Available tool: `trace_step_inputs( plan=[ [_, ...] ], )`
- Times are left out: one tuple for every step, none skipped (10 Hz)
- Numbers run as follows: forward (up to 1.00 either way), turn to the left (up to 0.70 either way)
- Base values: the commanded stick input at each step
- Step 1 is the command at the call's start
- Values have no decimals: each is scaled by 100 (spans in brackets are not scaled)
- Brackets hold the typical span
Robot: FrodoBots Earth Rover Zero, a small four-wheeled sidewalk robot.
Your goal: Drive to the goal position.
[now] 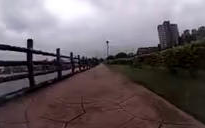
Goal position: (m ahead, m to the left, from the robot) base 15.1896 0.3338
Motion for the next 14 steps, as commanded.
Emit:
trace_step_inputs(
  plan=[
    [100, 0],
    [100, 0],
    [100, 0],
    [100, 0],
    [100, 0],
    [100, 0],
    [100, 0],
    [100, 0],
    [100, 0],
    [100, 0],
    [100, 0],
    [100, 0],
    [100, 0],
    [100, 0]
  ],
)
